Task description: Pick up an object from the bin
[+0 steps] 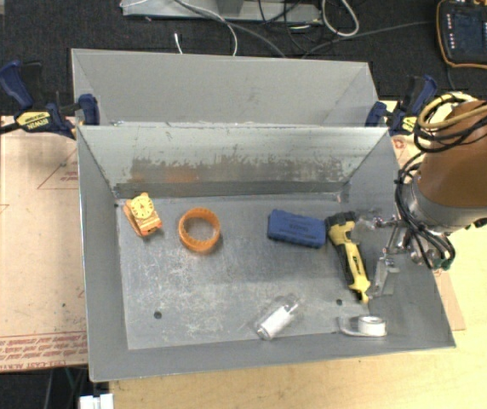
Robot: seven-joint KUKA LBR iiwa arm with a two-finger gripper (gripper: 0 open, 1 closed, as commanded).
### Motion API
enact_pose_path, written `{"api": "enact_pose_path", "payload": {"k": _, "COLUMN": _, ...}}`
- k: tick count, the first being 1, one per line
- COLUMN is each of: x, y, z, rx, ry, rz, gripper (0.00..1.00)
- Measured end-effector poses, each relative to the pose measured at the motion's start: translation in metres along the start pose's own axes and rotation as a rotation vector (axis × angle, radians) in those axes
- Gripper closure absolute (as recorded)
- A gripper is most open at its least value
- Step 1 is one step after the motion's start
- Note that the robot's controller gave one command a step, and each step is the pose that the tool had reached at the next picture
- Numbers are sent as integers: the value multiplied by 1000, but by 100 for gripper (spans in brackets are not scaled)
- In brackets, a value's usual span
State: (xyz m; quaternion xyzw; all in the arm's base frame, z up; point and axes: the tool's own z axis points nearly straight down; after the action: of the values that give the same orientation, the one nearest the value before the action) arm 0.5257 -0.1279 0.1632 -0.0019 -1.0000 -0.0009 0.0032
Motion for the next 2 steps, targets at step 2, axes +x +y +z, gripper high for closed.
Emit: {"api": "enact_pose_path", "payload": {"k": 2, "x": -25, "y": 2, "z": 67, "rx": 3, "ry": -8, "rz": -659, "gripper": 0}}
